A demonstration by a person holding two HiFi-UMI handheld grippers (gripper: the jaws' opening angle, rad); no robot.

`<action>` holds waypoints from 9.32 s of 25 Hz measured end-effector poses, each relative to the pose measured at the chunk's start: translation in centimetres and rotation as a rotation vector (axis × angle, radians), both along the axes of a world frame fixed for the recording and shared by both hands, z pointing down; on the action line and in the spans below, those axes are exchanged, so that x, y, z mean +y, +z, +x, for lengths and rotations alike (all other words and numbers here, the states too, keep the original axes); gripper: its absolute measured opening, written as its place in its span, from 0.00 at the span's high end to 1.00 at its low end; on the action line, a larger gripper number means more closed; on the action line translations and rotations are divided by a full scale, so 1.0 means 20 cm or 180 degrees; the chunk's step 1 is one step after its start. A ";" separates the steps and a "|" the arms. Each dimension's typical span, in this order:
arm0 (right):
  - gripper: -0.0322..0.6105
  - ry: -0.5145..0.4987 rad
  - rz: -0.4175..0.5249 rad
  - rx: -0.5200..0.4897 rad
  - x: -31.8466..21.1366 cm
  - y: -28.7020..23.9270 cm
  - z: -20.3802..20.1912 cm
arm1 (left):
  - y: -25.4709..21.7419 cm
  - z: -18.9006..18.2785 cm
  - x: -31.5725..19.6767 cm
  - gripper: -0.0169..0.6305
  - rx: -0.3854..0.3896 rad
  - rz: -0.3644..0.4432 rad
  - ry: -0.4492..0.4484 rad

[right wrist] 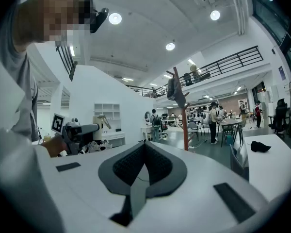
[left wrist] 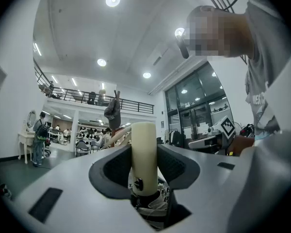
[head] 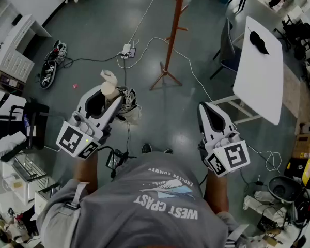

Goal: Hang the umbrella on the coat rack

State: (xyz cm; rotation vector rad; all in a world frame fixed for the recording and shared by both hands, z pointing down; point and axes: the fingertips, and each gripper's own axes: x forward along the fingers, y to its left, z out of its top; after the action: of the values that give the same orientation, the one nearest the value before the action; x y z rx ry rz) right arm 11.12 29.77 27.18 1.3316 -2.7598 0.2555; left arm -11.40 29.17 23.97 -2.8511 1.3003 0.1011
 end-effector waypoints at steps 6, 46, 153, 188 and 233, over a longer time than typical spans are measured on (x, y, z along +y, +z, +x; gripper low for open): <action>0.91 0.0045 0.0013 0.0026 0.00 0.03 -0.06 | 0.01 -0.04 -0.02 0.71 0.0015 0.0044 0.0070; 0.90 -0.0641 -0.0194 -0.0216 -1.02 0.12 0.03 | 0.13 0.10 -0.79 0.71 -0.0027 -0.0120 -0.0616; 0.90 0.0222 -0.0649 -0.0080 -2.19 0.41 -0.04 | 0.59 0.56 -2.53 0.71 -0.0143 -0.0828 0.1135; 0.90 0.0130 -0.0797 0.0118 -2.17 0.48 -0.08 | 0.74 0.33 -2.65 0.71 -0.0335 -0.0907 0.0836; 0.90 0.0104 -0.0861 0.0132 -2.15 0.52 -0.16 | 0.95 0.33 -2.29 0.71 -0.0815 -0.1010 0.1032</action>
State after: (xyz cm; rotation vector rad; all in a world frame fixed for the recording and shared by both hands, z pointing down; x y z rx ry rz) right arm 7.91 -13.20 37.51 1.2957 -2.5580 0.5730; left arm -4.72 -16.64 42.93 -3.1727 0.8675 -0.4961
